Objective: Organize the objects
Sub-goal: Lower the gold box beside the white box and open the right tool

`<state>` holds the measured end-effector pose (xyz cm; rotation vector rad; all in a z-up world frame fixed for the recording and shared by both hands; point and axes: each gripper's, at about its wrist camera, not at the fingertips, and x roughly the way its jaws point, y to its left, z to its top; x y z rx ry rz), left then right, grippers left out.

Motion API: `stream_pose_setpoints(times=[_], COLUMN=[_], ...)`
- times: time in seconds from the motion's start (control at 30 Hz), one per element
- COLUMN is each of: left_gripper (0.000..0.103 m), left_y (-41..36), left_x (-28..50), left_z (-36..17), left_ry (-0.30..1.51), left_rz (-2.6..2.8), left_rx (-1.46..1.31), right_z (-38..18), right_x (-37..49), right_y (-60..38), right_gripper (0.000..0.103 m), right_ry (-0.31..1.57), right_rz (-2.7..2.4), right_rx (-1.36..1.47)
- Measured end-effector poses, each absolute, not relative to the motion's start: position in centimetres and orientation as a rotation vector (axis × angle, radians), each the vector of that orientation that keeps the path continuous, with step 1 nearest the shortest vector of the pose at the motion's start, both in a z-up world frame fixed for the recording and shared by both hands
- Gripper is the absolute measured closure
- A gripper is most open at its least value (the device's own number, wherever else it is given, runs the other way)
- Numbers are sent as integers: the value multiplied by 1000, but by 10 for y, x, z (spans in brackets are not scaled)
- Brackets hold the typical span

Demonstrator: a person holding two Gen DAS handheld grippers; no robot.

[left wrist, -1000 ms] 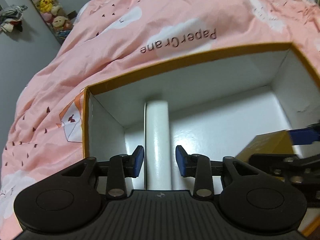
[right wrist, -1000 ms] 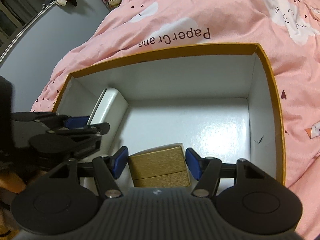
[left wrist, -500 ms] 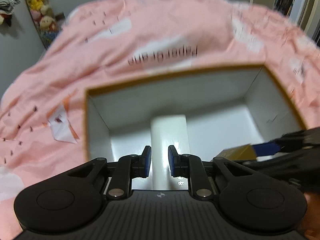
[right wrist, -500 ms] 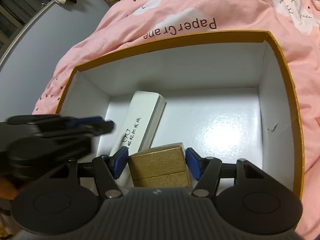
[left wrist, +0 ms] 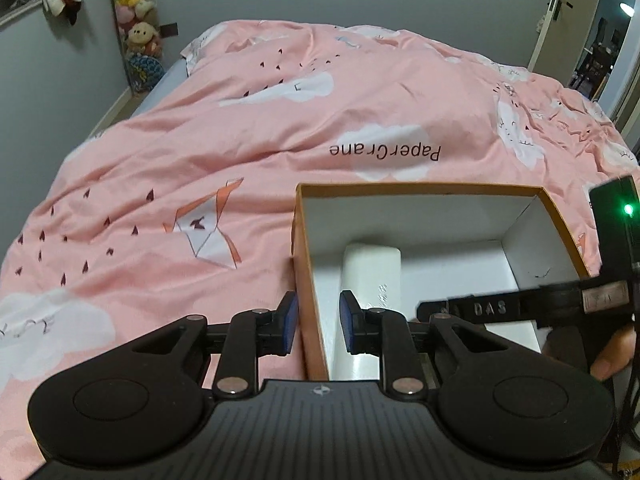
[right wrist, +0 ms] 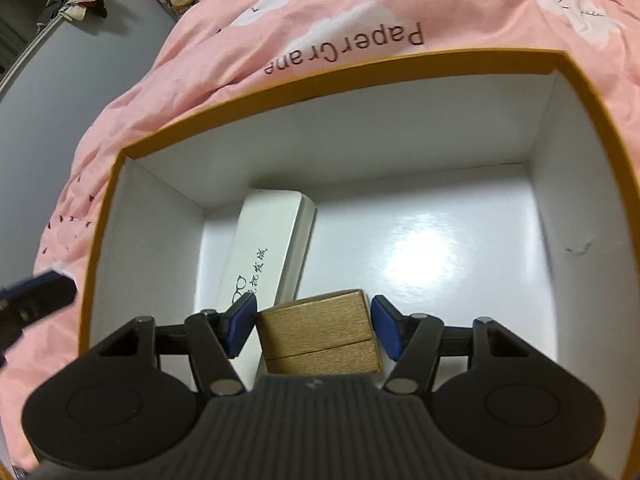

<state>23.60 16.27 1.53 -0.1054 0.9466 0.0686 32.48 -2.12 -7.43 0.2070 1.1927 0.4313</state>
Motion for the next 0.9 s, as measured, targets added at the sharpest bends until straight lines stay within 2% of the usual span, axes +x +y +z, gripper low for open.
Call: stream_pose_setpoints(times=[0.4,0.67,0.9], left_gripper=[77,77,77], left_y=[179,178,177], left_x=[224,214,210], left_z=[5,5,1], left_ry=[957,938,937], left_rz=[46,45,37], left_rx=[-189,-208,-246], right_z=[-74,-57,-62], right_x=[329,314,305], right_y=[13,-13,-18], right_gripper=[39,39,39], right_ry=[1134,1228,1420], right_rz=[501,535,606], right_rx=[146,134,184])
